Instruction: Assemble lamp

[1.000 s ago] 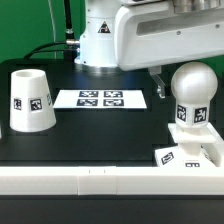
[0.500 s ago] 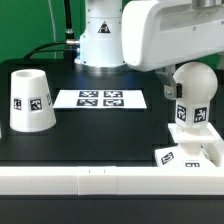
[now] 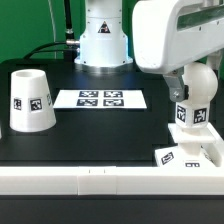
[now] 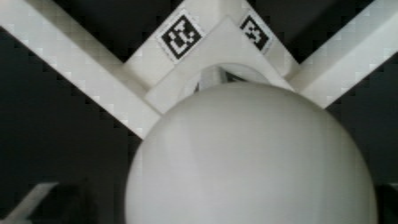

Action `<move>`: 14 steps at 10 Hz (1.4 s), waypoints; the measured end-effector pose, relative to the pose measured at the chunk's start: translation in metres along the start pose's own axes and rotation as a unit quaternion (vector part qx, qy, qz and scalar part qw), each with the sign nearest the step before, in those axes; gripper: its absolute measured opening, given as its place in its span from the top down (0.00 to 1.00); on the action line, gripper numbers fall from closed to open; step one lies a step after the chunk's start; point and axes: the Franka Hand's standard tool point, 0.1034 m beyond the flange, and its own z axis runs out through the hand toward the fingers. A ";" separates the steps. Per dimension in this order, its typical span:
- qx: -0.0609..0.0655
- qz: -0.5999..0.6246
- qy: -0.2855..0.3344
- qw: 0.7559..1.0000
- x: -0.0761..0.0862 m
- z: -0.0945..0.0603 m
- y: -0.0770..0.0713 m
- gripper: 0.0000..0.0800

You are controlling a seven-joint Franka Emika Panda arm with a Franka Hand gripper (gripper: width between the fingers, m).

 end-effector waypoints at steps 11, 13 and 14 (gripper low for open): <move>-0.029 -0.408 -0.051 0.911 -0.003 0.002 0.004 0.13; -0.025 -0.439 -0.056 0.897 -0.005 0.004 0.004 0.13; -0.024 -0.442 -0.057 0.895 -0.006 0.004 0.005 0.28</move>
Offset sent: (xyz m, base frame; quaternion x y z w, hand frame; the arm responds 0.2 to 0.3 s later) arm -0.0066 0.0030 -0.0002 -0.0308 -0.0145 -0.2417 0.9697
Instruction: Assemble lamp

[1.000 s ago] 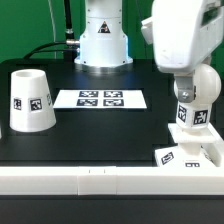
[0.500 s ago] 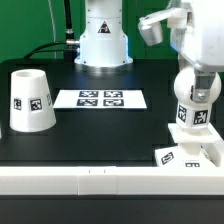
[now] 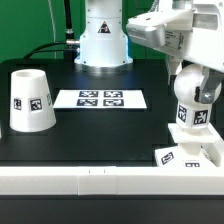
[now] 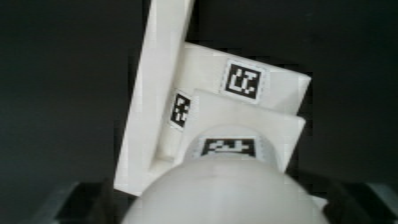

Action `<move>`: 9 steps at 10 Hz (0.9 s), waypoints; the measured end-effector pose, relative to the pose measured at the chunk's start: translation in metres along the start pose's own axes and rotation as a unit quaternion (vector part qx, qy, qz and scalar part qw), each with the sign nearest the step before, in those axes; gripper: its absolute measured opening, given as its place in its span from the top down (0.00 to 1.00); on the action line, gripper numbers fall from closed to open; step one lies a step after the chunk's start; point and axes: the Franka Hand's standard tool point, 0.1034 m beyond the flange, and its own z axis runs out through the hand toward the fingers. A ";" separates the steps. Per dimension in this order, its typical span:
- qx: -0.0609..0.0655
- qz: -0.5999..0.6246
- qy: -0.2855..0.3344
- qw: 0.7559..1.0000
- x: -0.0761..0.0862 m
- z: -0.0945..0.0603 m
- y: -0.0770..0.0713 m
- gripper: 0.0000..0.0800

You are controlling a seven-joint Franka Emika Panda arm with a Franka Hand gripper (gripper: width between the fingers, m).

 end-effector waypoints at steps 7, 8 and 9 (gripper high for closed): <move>0.000 0.098 0.005 0.995 -0.005 0.000 -0.001 0.77; 0.002 0.162 0.011 0.987 -0.008 0.000 -0.001 0.92; 0.006 0.213 0.011 0.977 -0.011 0.002 -0.003 0.98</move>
Offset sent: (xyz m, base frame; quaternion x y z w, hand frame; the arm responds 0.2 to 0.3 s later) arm 0.0000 0.0000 0.0000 0.0000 0.0000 0.0650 0.9979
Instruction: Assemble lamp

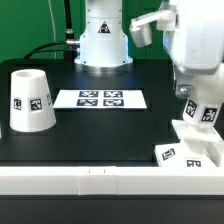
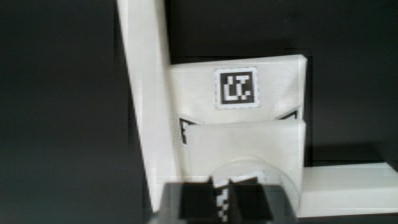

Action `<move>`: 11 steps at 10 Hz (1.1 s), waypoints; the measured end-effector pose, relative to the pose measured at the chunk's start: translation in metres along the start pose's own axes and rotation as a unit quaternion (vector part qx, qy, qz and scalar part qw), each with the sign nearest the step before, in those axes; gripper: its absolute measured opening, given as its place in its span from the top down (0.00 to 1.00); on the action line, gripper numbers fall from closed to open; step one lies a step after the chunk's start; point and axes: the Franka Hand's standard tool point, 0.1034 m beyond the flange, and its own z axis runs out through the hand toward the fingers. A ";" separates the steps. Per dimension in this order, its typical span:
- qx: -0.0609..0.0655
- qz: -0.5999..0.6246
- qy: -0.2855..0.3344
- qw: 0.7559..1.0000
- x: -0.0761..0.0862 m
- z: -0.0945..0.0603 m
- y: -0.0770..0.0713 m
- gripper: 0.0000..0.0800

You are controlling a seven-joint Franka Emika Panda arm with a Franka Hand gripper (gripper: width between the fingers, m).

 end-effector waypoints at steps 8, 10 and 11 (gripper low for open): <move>-0.001 -0.084 -0.013 0.996 -0.002 0.000 0.000 0.76; 0.000 -0.083 -0.013 0.996 -0.004 0.000 0.001 0.54; 0.000 -0.083 -0.013 0.996 -0.004 0.001 0.001 0.31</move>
Offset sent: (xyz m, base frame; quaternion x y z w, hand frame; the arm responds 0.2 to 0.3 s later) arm 0.0000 0.0000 0.0000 0.0000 0.0000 0.0000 1.0000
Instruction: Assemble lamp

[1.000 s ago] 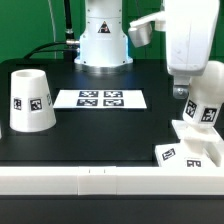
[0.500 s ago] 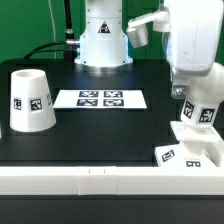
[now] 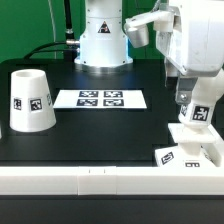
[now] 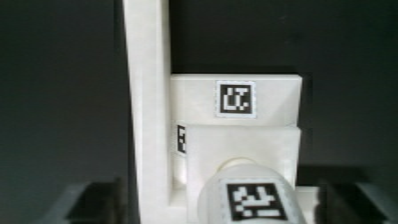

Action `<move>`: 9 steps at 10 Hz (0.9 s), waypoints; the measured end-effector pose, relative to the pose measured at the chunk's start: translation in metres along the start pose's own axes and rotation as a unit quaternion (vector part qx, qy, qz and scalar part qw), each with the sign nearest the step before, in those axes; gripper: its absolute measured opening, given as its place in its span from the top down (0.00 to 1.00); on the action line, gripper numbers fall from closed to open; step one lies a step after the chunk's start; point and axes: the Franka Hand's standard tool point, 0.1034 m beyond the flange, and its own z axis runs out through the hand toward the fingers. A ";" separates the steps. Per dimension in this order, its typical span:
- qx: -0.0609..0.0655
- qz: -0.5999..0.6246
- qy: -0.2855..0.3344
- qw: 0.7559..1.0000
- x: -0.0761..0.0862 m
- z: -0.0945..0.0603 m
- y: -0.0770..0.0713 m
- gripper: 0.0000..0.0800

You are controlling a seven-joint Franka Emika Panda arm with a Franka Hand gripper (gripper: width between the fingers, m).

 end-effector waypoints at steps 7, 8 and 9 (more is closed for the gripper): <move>0.002 -0.014 0.009 1.000 0.030 0.000 -0.007 0.13; 0.003 -0.016 0.010 1.000 0.033 0.002 -0.007 0.13; 0.003 -0.015 0.010 1.000 0.033 0.002 -0.006 0.13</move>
Offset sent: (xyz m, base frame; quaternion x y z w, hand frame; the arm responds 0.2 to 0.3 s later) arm -0.0125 0.0281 0.0092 -0.0084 0.0033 -0.0540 0.9985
